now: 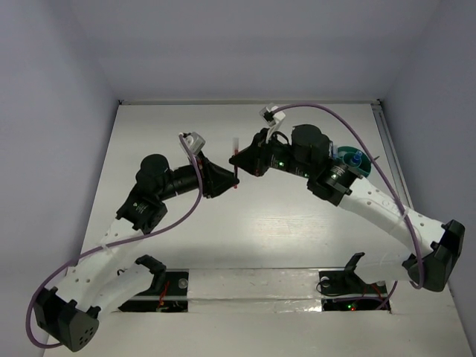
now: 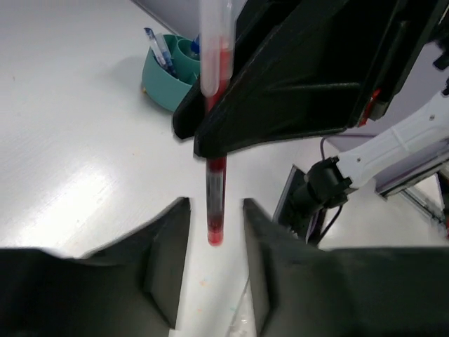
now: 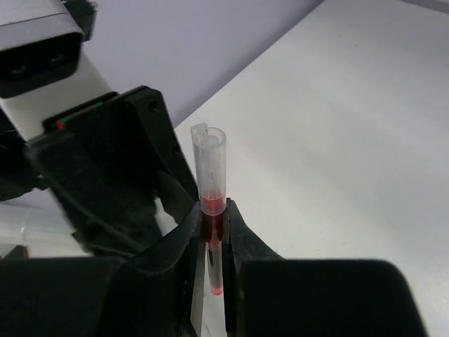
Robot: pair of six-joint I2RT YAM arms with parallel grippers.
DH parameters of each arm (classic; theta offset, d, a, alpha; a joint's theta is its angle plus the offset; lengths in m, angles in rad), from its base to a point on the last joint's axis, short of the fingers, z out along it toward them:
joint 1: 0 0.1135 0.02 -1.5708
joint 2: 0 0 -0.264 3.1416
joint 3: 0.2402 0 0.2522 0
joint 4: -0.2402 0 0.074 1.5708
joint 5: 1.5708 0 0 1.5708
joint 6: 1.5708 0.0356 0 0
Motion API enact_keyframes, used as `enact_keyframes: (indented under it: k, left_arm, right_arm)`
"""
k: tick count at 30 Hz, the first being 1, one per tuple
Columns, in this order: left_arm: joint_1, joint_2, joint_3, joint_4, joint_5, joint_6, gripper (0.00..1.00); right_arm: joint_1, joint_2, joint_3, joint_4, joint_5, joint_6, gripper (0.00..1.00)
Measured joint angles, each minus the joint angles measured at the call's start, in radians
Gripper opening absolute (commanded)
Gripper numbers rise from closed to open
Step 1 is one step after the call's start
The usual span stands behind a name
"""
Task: Sort the stationery into containers
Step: Place the pen in the storage box.
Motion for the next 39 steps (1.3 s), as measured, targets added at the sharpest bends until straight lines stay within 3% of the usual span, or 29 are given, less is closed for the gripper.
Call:
enact_keyframes:
  k: [3, 5, 6, 8, 19, 23, 30, 39]
  left_arm:
    - [-0.002, -0.027, 0.000, -0.033, -0.034, 0.024, 0.67]
    - [-0.001, -0.051, 0.003, -0.071, -0.057, 0.043, 0.75]
    - [-0.001, -0.062, 0.003, -0.088, -0.066, 0.051, 0.87]
    - [-0.001, -0.090, 0.004, -0.129, -0.085, 0.078, 0.97]
    - [-0.001, -0.315, -0.055, -0.249, -0.225, 0.160, 0.99]
    - [-0.001, -0.391, -0.084, -0.283, -0.285, 0.173, 0.99]
    - [-0.001, -0.457, -0.084, -0.296, -0.354, 0.175, 0.99]
    - [-0.001, -0.473, -0.085, -0.299, -0.377, 0.175, 0.99]
  right_arm:
    - [-0.035, -0.037, -0.024, -0.016, 0.040, -0.002, 0.00]
    - [-0.102, -0.076, -0.042, -0.032, 0.085, -0.003, 0.00]
    - [-0.131, -0.092, -0.047, -0.042, 0.108, -0.005, 0.00]
    - [-0.192, -0.129, -0.060, -0.052, 0.169, -0.011, 0.00]
    - [-0.433, -0.216, -0.328, -0.062, 0.735, -0.089, 0.00]
    - [-0.468, -0.194, -0.419, 0.049, 0.889, -0.202, 0.00]
    - [-0.483, -0.078, -0.491, 0.349, 0.966, -0.428, 0.00]
    - [-0.496, 0.060, -0.535, 0.521, 0.970, -0.552, 0.00]
